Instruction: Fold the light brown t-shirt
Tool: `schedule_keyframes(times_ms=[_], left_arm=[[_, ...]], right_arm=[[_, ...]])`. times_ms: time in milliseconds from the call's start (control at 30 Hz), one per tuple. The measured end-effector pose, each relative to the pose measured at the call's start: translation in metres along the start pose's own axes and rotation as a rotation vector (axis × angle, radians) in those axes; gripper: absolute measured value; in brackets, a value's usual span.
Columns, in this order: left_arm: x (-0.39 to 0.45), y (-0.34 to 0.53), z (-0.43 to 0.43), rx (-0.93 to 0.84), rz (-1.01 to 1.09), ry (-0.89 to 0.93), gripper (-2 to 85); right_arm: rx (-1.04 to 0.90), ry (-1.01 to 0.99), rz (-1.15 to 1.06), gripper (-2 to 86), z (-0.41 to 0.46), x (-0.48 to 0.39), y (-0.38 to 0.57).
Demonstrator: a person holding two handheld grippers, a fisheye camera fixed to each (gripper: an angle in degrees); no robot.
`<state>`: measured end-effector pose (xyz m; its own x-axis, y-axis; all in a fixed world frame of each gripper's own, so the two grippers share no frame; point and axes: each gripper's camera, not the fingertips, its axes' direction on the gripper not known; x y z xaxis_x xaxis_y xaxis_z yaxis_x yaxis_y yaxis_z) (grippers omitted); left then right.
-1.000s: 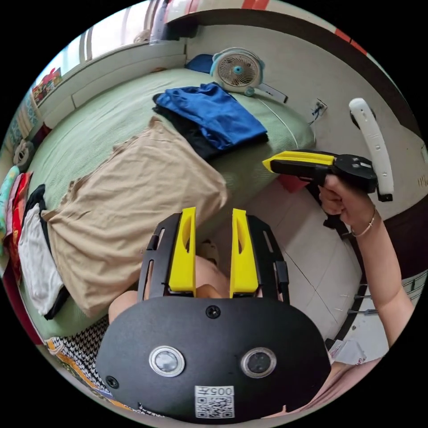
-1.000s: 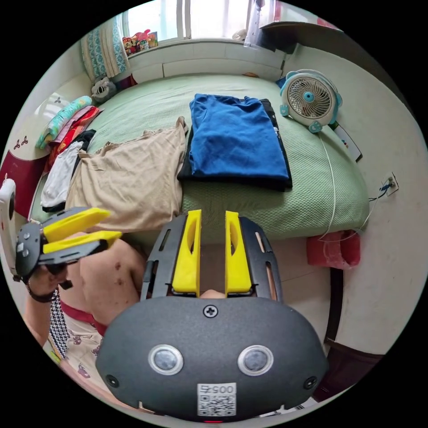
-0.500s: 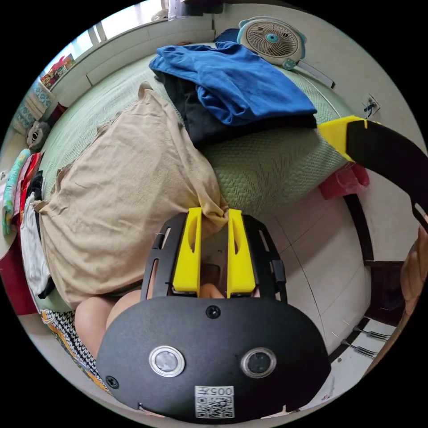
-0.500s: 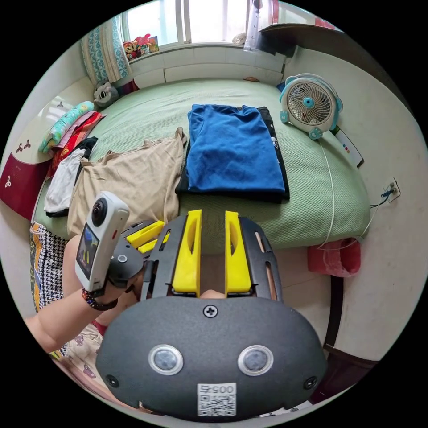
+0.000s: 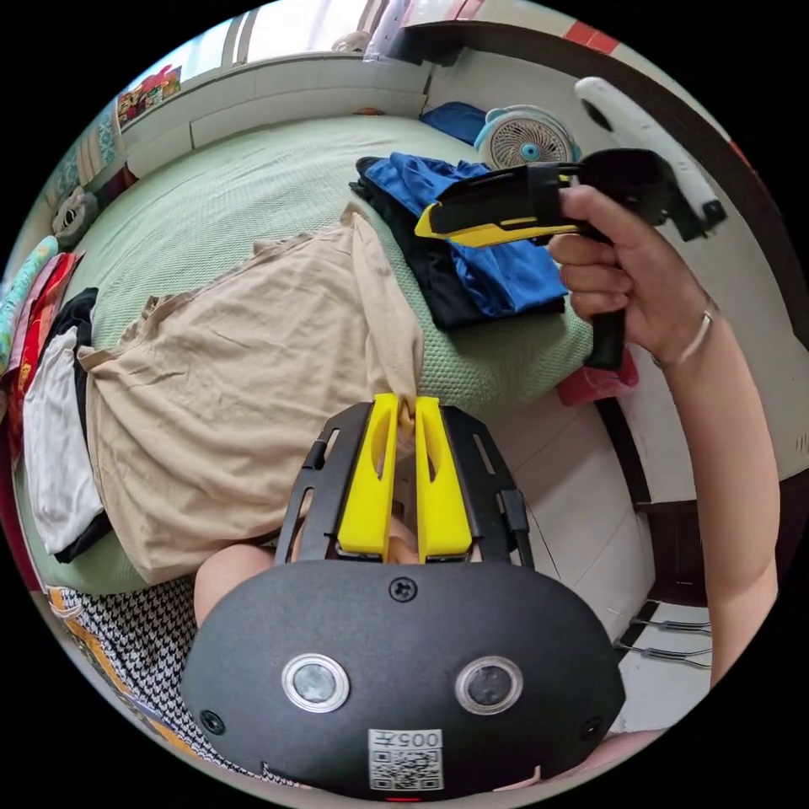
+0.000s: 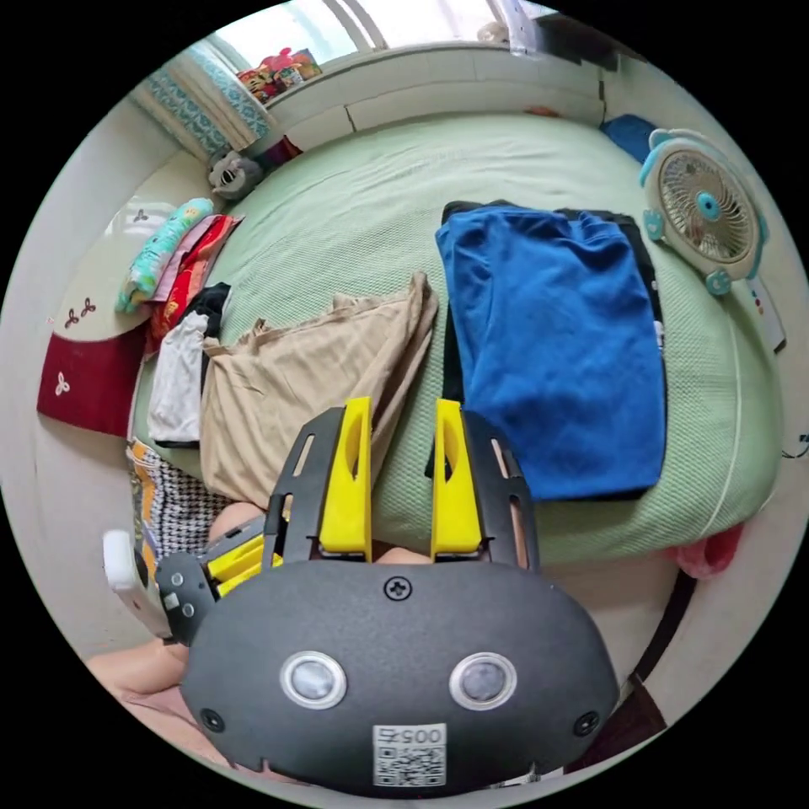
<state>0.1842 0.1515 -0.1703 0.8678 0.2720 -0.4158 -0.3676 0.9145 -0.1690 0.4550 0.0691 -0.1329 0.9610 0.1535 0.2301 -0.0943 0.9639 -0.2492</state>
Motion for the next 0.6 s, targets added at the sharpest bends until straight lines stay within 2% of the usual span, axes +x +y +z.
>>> schedule_keyframes(times_ms=[267,367,600], left_arm=[[-0.031,0.009,-0.006,0.002,0.008,0.033,4.9],[-0.041,0.012,-0.01,0.004,0.017,0.047,4.9],[-0.071,0.023,-0.02,0.016,0.007,0.084,4.9]], right_arm=[[-0.077,-0.049,0.097,10.3,0.049,0.01,-0.072],[-0.102,-0.003,0.118,9.7,0.067,0.011,-0.089],[-0.093,-0.035,0.191,7.4,0.091,0.018,-0.11]])
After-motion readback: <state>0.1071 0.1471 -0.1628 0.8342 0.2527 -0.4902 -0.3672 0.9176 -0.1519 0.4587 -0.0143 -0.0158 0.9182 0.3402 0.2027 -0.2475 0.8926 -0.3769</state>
